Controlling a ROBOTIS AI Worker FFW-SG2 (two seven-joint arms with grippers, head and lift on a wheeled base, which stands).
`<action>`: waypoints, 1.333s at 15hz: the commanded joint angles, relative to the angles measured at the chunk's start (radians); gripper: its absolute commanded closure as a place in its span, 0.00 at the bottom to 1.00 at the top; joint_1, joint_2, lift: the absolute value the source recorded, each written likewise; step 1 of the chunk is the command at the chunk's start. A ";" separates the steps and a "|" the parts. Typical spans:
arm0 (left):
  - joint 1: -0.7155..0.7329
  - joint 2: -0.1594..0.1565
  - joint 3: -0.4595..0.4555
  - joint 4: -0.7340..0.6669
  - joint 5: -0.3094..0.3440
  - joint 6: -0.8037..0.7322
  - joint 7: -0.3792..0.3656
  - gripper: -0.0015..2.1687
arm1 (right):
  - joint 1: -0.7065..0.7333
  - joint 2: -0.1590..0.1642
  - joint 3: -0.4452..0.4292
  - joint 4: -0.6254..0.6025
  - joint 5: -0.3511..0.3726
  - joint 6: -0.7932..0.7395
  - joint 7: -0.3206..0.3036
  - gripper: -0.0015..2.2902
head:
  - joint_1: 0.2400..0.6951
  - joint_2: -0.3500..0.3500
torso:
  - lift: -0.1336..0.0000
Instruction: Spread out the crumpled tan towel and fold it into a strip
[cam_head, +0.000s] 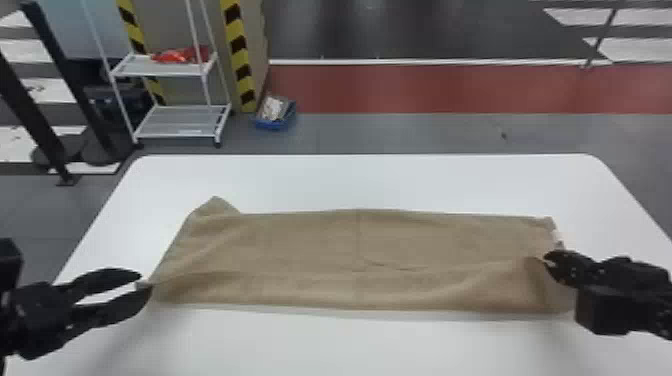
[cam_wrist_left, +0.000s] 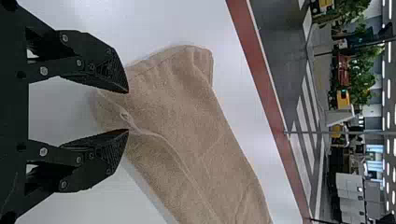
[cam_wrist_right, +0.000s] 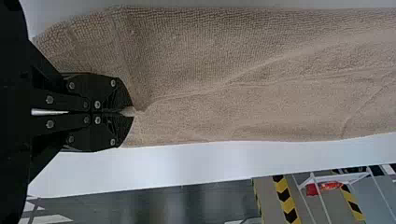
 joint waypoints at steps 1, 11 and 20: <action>-0.001 0.001 0.009 -0.004 0.003 -0.016 -0.012 0.50 | 0.000 0.001 -0.002 0.004 0.001 0.000 0.000 0.77 | 1.00 0.54 | 0.07; 0.001 -0.006 0.006 0.003 0.009 -0.046 -0.032 0.83 | 0.039 0.020 -0.065 0.009 -0.132 0.015 0.006 0.13 | 1.00 0.51 | 0.07; 0.001 -0.008 0.003 0.007 0.009 -0.071 -0.035 0.83 | 0.034 0.084 -0.176 0.026 -0.479 0.252 0.040 0.13 | 1.00 0.45 | 0.07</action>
